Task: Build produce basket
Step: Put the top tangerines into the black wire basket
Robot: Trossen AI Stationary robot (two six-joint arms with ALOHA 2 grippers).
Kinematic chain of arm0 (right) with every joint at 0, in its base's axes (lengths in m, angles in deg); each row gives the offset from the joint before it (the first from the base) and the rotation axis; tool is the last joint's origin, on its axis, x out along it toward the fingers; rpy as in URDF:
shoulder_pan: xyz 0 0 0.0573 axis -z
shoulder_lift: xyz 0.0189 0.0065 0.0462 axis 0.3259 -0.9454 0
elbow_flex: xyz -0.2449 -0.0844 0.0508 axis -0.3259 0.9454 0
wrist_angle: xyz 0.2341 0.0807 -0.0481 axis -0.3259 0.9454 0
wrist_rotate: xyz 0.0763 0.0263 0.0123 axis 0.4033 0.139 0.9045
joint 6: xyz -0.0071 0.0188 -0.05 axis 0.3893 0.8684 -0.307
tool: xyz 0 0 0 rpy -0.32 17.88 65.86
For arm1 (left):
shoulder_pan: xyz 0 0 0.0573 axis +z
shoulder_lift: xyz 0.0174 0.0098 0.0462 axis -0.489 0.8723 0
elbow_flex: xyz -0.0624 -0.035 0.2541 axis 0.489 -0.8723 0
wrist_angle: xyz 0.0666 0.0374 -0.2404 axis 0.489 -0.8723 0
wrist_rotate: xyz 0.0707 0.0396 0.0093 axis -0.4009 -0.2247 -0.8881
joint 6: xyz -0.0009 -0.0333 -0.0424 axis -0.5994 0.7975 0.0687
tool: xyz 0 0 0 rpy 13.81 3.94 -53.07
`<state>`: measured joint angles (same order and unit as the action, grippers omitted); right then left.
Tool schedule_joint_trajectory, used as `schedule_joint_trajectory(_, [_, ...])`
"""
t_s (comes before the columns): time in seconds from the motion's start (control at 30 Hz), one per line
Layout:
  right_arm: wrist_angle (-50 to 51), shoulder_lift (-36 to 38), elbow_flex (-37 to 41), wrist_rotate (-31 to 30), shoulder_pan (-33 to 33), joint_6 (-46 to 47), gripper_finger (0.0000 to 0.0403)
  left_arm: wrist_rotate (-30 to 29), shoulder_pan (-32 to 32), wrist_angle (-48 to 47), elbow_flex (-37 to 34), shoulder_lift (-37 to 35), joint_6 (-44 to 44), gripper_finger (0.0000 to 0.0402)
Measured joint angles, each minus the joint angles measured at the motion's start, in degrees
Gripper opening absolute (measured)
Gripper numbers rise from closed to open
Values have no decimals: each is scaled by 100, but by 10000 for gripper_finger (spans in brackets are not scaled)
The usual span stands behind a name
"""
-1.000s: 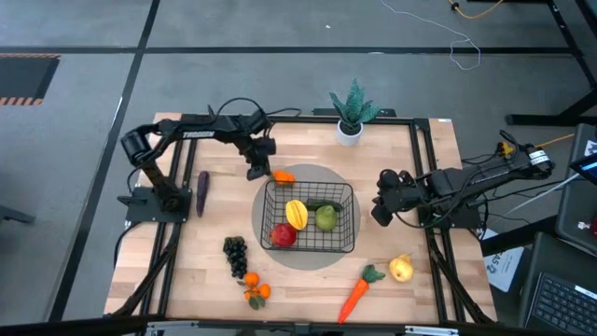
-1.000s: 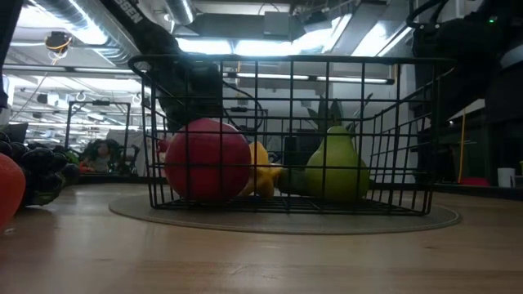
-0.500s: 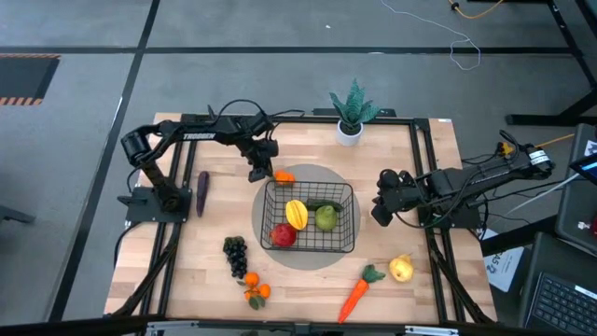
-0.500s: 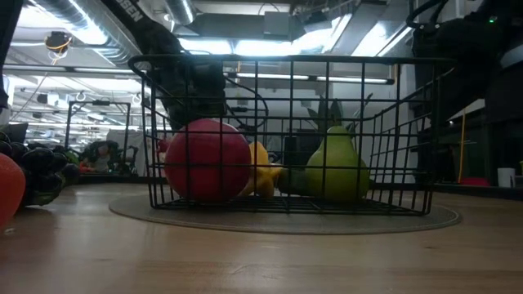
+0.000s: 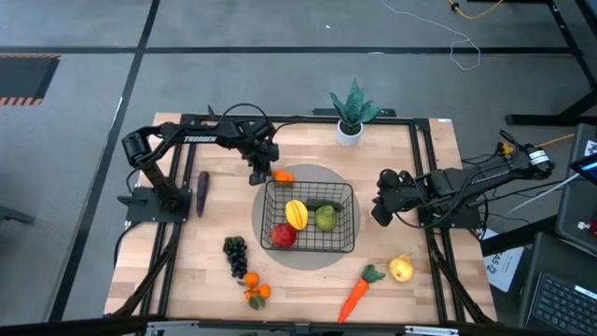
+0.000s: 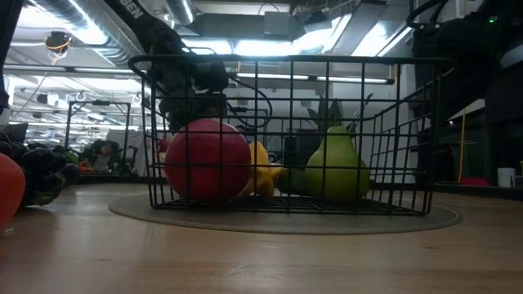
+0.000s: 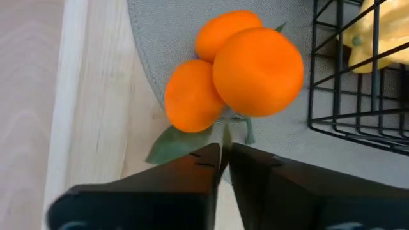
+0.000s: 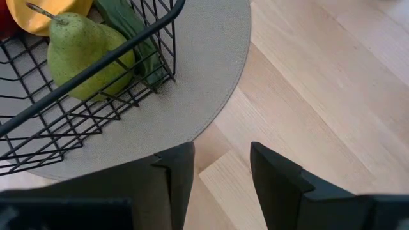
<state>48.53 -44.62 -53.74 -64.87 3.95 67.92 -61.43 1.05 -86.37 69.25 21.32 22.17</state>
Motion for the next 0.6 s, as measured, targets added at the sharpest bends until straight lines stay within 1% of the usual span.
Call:
schedule_joint_trajectory(0.07, [0, 0, 0, -1, 0, 0, 145, 2, 0, 7, 0, 0, 2, 5])
schedule_joint_trajectory(0.13, [0, 0, 0, -1, -1, 0, 145, -40, -2, 18, -1, -2, 3, 4])
schedule_joint_trajectory(0.3, [2, 0, 0, -2, -2, -15, 145, -814, -71, -3, 19, -23, 171, 1])
schedule_joint_trajectory(0.5, [4, 0, 0, -4, -2, -26, 145, -1337, -205, -76, 341, -272, 402, 0])
schedule_joint_trajectory(0.6, [7, -2, -2, -2, -2, -31, 145, -1363, -332, -204, 639, -500, 466, 0])
